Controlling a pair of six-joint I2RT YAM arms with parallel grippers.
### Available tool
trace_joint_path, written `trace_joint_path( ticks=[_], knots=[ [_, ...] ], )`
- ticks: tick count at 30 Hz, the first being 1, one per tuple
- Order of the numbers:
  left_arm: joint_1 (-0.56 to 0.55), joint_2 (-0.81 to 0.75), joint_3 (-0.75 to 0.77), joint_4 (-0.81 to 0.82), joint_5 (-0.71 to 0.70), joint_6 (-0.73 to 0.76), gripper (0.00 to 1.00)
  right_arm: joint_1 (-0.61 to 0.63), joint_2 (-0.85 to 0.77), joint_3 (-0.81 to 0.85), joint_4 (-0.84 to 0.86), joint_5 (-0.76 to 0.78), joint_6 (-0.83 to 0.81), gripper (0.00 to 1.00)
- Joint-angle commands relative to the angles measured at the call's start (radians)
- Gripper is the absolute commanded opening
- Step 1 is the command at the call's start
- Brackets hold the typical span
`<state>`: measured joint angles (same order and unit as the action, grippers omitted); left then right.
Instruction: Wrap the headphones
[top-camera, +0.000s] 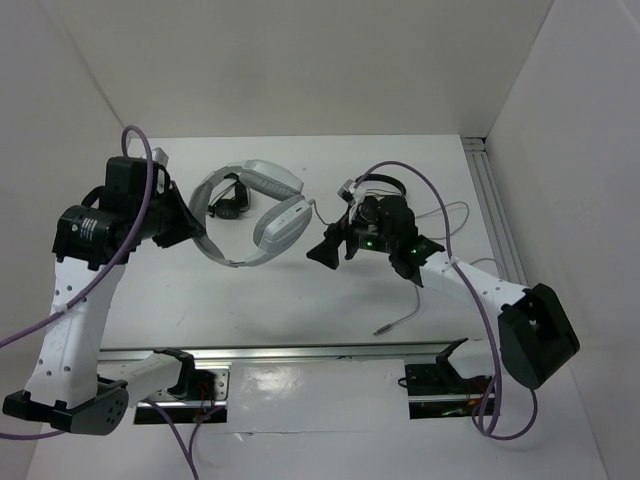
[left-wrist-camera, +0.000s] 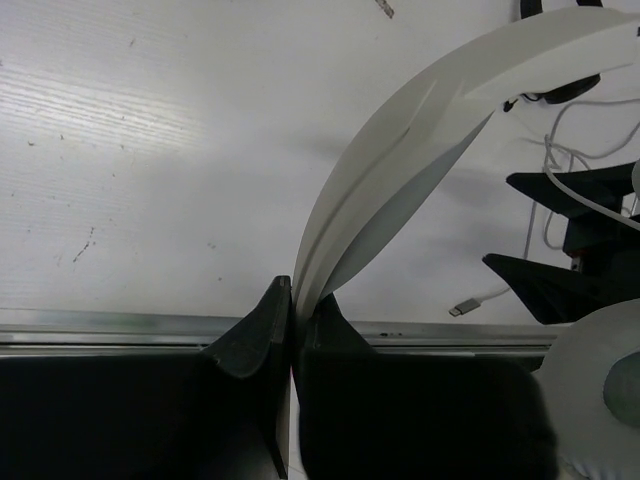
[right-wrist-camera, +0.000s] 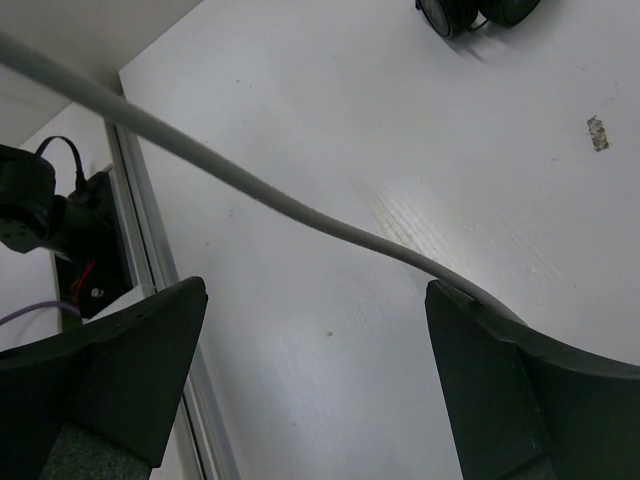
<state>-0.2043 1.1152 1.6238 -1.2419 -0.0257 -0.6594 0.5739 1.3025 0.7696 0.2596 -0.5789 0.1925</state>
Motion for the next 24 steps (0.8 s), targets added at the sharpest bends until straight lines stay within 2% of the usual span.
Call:
trace_joint_path(
  ticks=[1,5,9,13,14,15,18,24],
  knots=[
    [0.016,-0.035,0.083,0.049,0.076,-0.039,0.00,0.006,0.020,0.050,0.099,0.005,-0.031,0.97],
    [0.016,-0.026,0.108,0.025,0.021,-0.039,0.00,0.015,-0.034,0.050,0.089,-0.041,-0.040,0.97],
    [0.026,-0.017,0.108,0.007,-0.005,-0.039,0.00,0.040,-0.137,0.050,-0.020,-0.074,-0.073,0.96],
    [0.036,-0.017,0.108,0.007,-0.016,-0.048,0.00,0.069,-0.250,0.050,-0.072,0.033,-0.114,0.96],
    [0.036,-0.017,0.108,0.007,-0.005,-0.048,0.00,0.069,-0.250,0.037,-0.072,0.062,-0.114,0.96],
    [0.036,-0.017,0.108,0.007,-0.005,-0.048,0.00,0.069,-0.261,0.037,-0.072,0.153,-0.114,0.97],
    [0.036,-0.017,0.117,0.007,0.016,-0.048,0.00,0.069,-0.247,0.008,-0.008,0.232,-0.151,0.97],
    [0.036,-0.017,0.163,-0.014,0.017,-0.048,0.00,0.069,-0.114,0.086,0.003,0.223,-0.191,0.98]
  ],
)
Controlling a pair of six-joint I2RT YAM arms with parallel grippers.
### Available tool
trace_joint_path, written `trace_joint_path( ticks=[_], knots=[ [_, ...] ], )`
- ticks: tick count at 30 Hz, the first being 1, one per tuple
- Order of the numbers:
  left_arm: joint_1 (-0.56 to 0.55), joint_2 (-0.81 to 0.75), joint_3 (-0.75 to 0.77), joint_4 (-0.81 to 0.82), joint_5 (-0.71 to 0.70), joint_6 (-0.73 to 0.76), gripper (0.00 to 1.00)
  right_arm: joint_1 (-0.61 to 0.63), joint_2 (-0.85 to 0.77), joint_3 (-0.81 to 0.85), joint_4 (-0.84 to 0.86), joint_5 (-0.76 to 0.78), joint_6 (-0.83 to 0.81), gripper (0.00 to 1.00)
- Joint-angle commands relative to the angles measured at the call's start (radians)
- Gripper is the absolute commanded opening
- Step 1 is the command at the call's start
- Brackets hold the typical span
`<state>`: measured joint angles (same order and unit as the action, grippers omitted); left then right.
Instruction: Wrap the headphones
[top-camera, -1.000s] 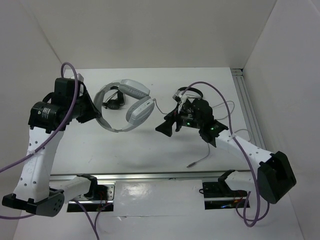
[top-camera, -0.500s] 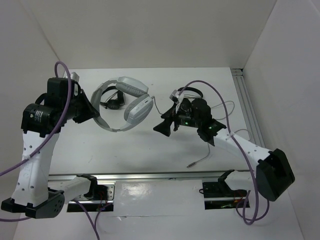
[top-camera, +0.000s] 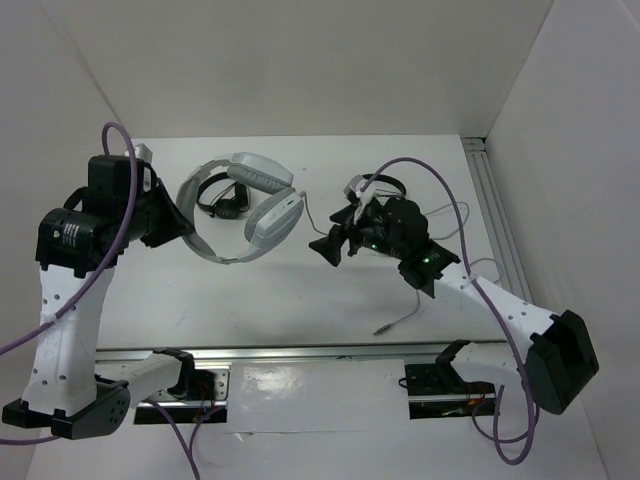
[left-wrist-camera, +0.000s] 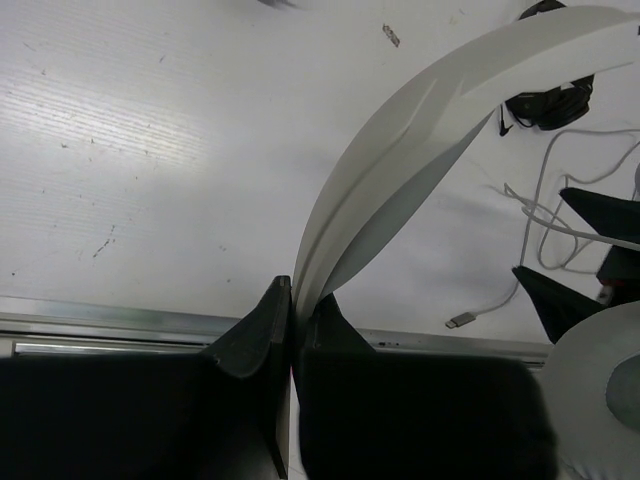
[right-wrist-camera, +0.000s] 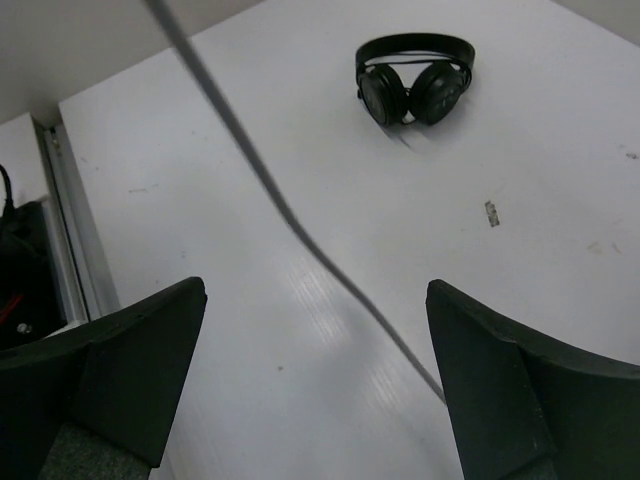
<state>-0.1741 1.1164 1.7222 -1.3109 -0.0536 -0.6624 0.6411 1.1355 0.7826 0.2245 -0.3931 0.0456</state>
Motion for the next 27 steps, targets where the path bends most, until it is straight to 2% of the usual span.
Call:
trace_joint_path(
  ticks=[1,5,9,11,12,14,19,22,23,24,25,26,27],
  knots=[
    [0.005,-0.018,0.079,0.055,0.044,-0.045,0.00,0.002,0.069,0.073,0.038,0.037,-0.044,0.98],
    [0.015,-0.018,0.112,0.055,0.077,-0.045,0.00,-0.030,0.176,0.139,0.082,-0.022,-0.056,0.98],
    [0.015,-0.018,0.123,0.045,0.090,-0.045,0.00,-0.066,0.263,0.214,0.073,-0.046,-0.056,0.84],
    [0.015,-0.018,0.132,0.045,0.090,-0.054,0.00,-0.086,0.285,0.214,0.094,-0.078,-0.032,0.77],
    [0.015,-0.018,0.132,0.045,0.090,-0.054,0.00,-0.109,0.294,0.214,0.107,-0.090,-0.032,0.68],
    [0.015,-0.018,0.146,0.045,0.090,-0.054,0.00,-0.133,0.308,0.186,0.145,-0.125,-0.016,0.62],
    [0.015,-0.021,0.200,0.045,0.081,-0.075,0.00,-0.176,0.343,0.127,0.203,-0.182,0.034,0.62],
    [0.015,-0.021,0.209,0.045,0.081,-0.085,0.00,-0.176,0.366,0.116,0.223,-0.182,0.034,0.47],
    [0.015,-0.021,0.209,0.055,0.081,-0.085,0.00,-0.176,0.366,0.116,0.234,-0.182,0.043,0.36],
    [0.015,-0.021,0.209,0.055,0.098,-0.094,0.00,-0.176,0.378,0.116,0.234,-0.182,0.052,0.17],
    [0.015,-0.021,0.209,0.064,0.107,-0.094,0.00,-0.176,0.379,0.116,0.234,-0.182,0.053,0.05],
    [0.015,-0.021,0.186,0.079,0.132,-0.094,0.00,-0.176,0.388,0.107,0.243,-0.161,0.065,0.00],
    [0.015,-0.021,0.172,0.094,0.150,-0.106,0.00,-0.176,0.388,0.098,0.257,-0.139,0.085,0.00]
  ],
)
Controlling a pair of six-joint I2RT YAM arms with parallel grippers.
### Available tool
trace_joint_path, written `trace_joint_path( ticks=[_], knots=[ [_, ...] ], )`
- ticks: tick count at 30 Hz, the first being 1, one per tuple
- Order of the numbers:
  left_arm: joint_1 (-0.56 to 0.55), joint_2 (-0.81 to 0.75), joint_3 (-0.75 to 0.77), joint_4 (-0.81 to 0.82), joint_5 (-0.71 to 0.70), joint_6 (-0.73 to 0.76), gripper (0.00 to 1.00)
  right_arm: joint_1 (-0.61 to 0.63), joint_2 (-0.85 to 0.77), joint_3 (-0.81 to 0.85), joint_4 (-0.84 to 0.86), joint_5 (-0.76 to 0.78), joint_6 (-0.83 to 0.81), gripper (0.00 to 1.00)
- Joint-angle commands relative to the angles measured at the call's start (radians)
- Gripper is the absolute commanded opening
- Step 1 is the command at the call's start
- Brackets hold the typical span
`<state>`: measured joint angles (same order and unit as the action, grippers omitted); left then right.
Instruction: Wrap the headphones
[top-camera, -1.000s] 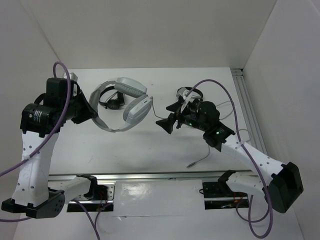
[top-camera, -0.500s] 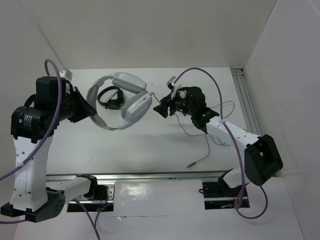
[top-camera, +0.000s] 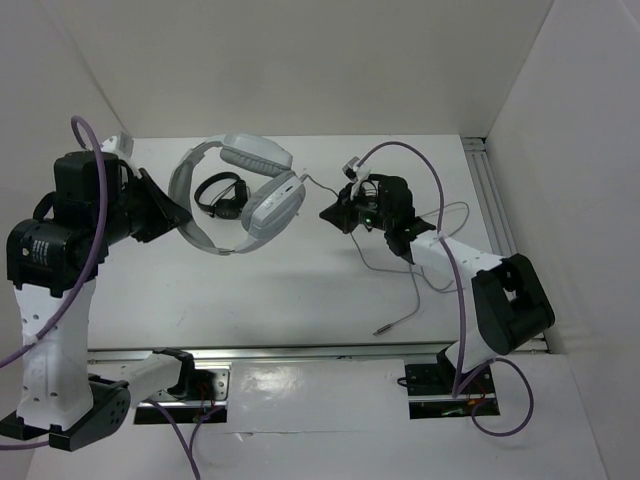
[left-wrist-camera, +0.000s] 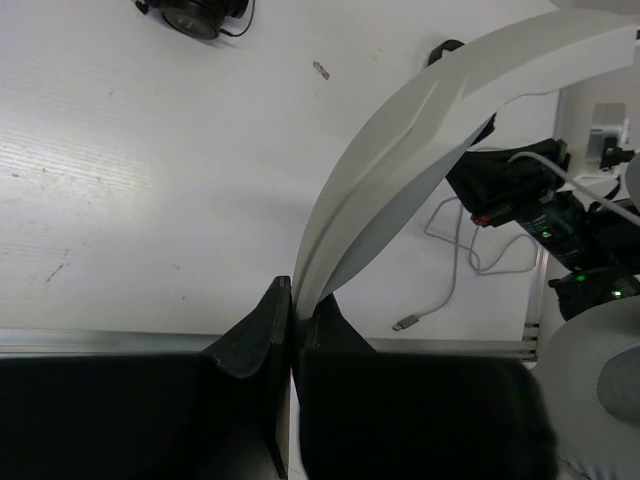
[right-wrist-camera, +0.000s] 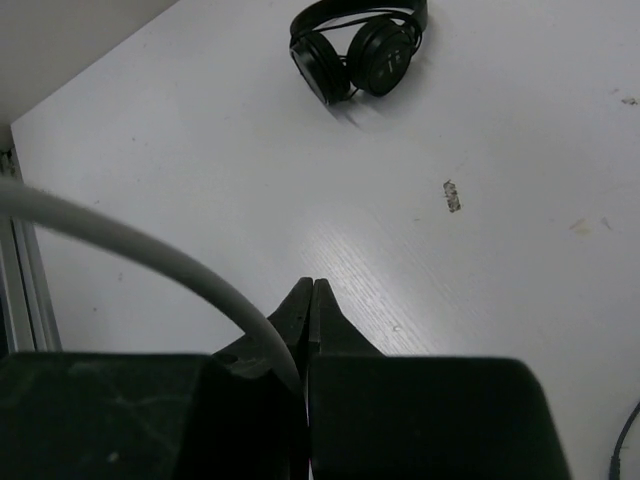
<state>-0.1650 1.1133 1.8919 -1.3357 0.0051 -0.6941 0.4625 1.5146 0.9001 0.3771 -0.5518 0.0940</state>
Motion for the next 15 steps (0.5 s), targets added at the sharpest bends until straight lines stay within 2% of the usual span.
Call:
trace_joint_path(
  ticks=[1,4,5,6,9,11,12,15],
  knots=[
    [0.005,-0.030,-0.014,0.136,0.114,-0.093,0.00,0.002,0.009,-0.029,0.120,0.033,0.052,0.00],
    [0.005,-0.061,-0.153,0.289,0.306,-0.168,0.00,0.011,0.009,-0.041,0.157,0.082,0.111,0.00],
    [0.005,-0.087,-0.254,0.341,0.361,-0.201,0.00,0.036,0.009,-0.041,0.157,0.082,0.112,0.00],
    [0.005,-0.102,-0.316,0.475,0.474,-0.237,0.00,0.050,0.018,-0.011,0.135,0.122,0.112,0.00],
    [0.005,-0.176,-0.560,0.717,0.643,-0.433,0.00,0.117,0.030,0.013,0.102,0.182,0.134,0.00],
    [0.005,-0.210,-0.654,0.917,0.661,-0.577,0.00,0.146,0.039,0.025,0.102,0.210,0.157,0.00],
    [0.005,-0.222,-0.709,0.963,0.661,-0.605,0.00,0.169,0.039,0.025,0.112,0.223,0.158,0.00],
    [0.005,-0.266,-0.735,1.004,0.517,-0.651,0.00,0.234,0.039,0.043,0.099,0.242,0.171,0.00]
  ],
)
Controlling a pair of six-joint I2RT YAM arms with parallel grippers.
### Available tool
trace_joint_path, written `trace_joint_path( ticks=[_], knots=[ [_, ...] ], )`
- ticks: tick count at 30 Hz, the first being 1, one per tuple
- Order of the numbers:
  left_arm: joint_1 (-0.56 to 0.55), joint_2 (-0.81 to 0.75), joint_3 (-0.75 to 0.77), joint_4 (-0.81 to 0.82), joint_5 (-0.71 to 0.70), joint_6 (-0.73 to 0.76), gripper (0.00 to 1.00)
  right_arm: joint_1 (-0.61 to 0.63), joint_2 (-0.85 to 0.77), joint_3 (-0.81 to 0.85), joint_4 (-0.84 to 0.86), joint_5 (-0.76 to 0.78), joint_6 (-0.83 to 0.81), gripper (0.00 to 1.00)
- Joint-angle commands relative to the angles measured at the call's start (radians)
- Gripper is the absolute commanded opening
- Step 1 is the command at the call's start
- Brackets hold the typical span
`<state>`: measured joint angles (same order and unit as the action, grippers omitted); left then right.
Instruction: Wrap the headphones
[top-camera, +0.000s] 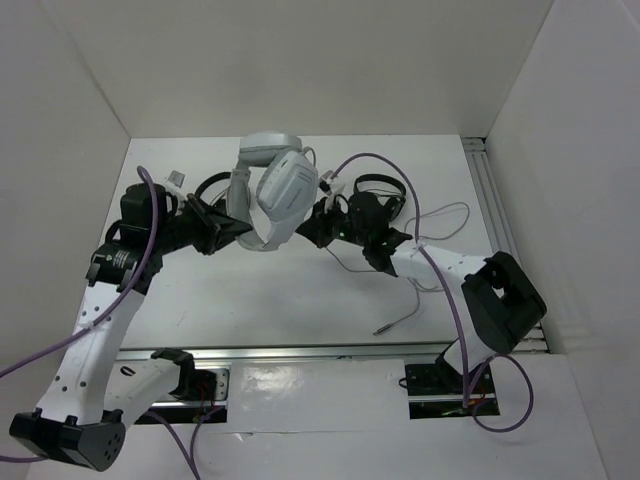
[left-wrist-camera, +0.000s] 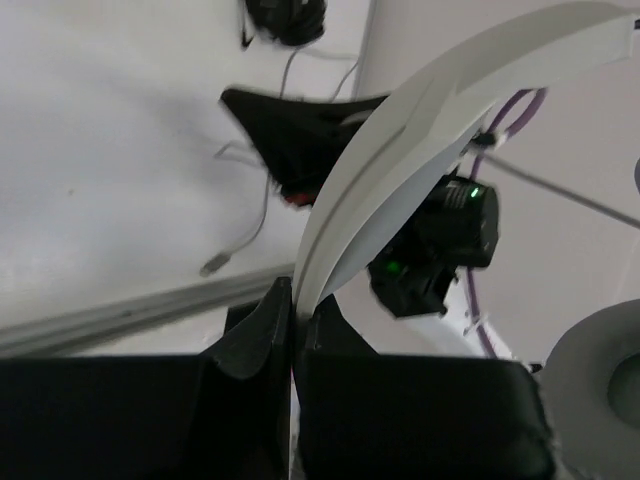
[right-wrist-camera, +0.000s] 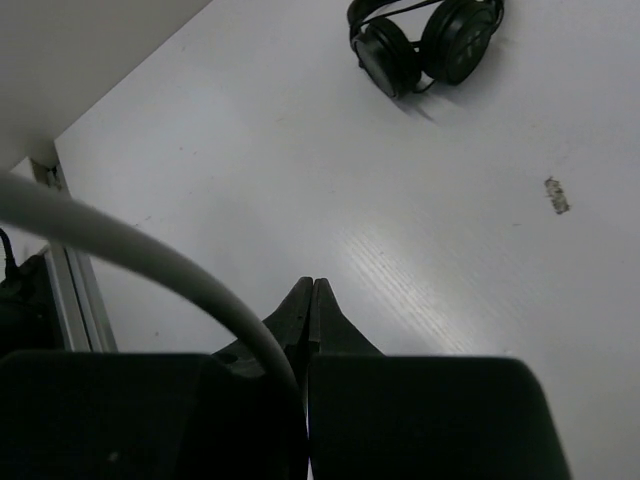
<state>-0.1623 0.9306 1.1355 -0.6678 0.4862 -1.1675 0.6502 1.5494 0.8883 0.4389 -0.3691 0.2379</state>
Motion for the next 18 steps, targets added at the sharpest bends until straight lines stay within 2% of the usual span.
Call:
trace_joint_path(
  ticks=[1,4,12,18],
  knots=[
    [0.003,-0.110,-0.003,0.346,-0.053,-0.178,0.00,0.066,-0.009,0.055,0.023,0.073,0.018,0.00],
    [0.003,-0.147,-0.058,0.375,-0.228,-0.202,0.00,0.140,-0.020,0.064,0.005,0.082,-0.005,0.00],
    [-0.006,-0.136,-0.135,0.409,-0.412,-0.222,0.00,0.298,-0.020,0.107,-0.063,0.035,-0.075,0.00],
    [-0.028,-0.069,-0.062,0.246,-0.676,-0.175,0.00,0.425,-0.031,0.153,-0.181,0.099,-0.156,0.00]
  ],
)
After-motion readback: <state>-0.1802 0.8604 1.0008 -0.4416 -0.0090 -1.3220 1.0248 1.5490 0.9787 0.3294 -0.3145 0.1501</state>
